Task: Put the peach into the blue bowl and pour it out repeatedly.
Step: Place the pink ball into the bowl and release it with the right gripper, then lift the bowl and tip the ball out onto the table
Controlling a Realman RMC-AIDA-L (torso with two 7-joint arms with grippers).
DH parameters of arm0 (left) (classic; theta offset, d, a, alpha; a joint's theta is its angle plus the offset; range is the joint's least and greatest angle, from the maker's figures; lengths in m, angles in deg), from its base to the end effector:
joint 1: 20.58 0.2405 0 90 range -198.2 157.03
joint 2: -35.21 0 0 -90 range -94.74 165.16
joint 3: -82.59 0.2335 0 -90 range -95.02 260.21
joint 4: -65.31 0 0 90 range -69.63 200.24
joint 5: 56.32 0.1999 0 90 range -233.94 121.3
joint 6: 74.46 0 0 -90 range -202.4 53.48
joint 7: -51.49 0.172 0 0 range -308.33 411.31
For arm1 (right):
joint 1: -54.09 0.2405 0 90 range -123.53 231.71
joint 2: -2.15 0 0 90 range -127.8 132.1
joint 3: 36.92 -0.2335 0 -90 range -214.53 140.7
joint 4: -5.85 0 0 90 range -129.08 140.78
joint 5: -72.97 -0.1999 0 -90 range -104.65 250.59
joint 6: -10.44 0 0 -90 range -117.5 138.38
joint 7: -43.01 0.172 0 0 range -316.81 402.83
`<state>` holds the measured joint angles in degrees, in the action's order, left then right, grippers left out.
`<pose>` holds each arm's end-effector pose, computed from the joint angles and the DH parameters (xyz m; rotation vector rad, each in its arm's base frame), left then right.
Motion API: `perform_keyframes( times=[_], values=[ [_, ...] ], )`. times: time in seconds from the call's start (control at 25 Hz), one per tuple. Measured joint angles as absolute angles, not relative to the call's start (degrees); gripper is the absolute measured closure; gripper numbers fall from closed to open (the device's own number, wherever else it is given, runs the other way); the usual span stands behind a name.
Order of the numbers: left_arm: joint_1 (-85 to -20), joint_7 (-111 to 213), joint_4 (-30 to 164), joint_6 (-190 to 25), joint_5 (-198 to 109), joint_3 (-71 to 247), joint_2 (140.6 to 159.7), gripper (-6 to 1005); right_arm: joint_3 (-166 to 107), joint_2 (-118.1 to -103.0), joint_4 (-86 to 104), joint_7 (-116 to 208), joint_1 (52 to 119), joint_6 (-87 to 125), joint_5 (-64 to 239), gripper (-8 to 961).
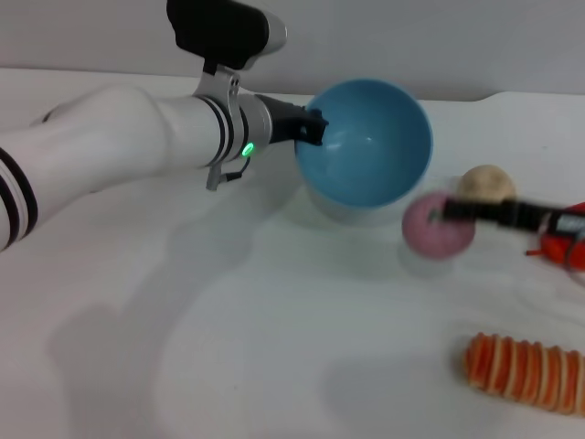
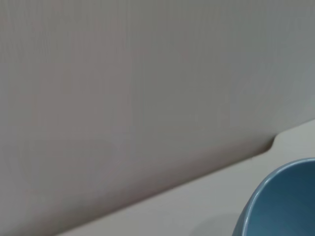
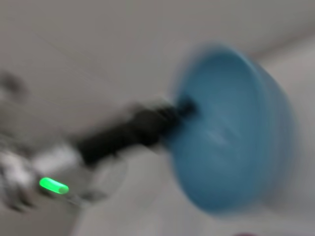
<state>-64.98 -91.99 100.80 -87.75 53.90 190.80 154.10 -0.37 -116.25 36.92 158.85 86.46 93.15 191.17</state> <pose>-0.1779 0.4267 -0.1068 -2.2177 -0.8805 -0.2018 0.2450 0.3303 -0.0274 -2.4018 1.6255 0.7590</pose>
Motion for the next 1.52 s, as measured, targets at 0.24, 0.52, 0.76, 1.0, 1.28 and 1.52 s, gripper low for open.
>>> perform_keyframes(
  times=[0.24, 0.52, 0.76, 1.0, 1.28, 1.52],
  values=[
    [-63.81, -95.18, 101.79, -87.31, 53.58, 195.9, 154.14, 999, -0.26, -116.08, 48.69, 157.64, 85.06, 103.06, 182.41, 888],
    [-62.46, -97.82, 105.19, -86.36, 49.16, 203.29, 154.17, 1000, 0.83, -116.19, 48.37, 154.67, 87.4, 99.45, 182.54, 856],
    [-62.0, -97.84, 107.1, -85.97, 48.14, 205.12, 154.21, 999, 2.71, -116.24, 42.46, 149.31, 88.36, 91.5, 182.21, 827],
    [-61.98, -97.84, 107.36, -85.93, 48.1, 205.15, 154.21, 1000, 2.86, -116.24, 39.36, 145.67, 88.47, 88.03, 181.71, 799],
    [-61.98, -97.84, 107.4, -85.86, 48.08, 205.19, 154.21, 999, 2.28, -116.23, 39.5, 145.08, 87.86, 86.68, 181.62, 608],
    [-62.63, -97.48, 107.43, -85.8, 48.25, 205.18, 154.07, 999, -0.8, -116.23, 45.68, 137.58, 81.63, 86.16, 177.68, 608]
  ],
)
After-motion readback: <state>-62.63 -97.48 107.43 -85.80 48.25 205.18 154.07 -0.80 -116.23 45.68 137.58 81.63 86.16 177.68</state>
